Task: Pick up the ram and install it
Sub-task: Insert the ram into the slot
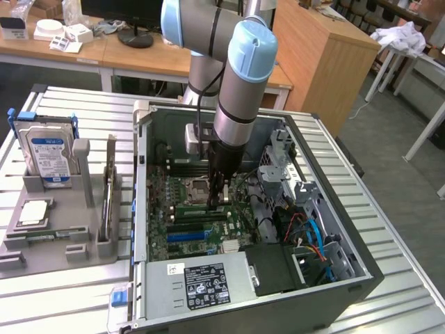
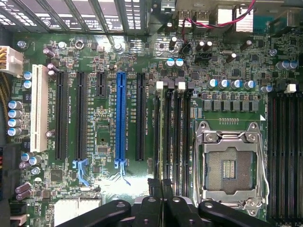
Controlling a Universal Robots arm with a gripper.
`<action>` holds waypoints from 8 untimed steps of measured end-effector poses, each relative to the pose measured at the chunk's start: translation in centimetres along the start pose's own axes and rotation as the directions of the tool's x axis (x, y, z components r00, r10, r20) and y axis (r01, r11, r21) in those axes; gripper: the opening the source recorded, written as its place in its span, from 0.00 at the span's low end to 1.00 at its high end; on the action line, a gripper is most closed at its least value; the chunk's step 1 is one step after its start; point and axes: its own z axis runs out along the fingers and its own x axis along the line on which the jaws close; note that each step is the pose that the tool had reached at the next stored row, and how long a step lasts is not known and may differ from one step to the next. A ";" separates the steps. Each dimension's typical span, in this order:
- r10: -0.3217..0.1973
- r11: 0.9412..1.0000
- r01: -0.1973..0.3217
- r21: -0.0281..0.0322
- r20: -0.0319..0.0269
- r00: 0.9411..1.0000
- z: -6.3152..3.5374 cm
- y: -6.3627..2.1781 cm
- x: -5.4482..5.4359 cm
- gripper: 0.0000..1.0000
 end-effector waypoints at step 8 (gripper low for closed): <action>-0.003 1.000 0.003 0.000 0.000 1.000 0.01 0.00 0.0 0.12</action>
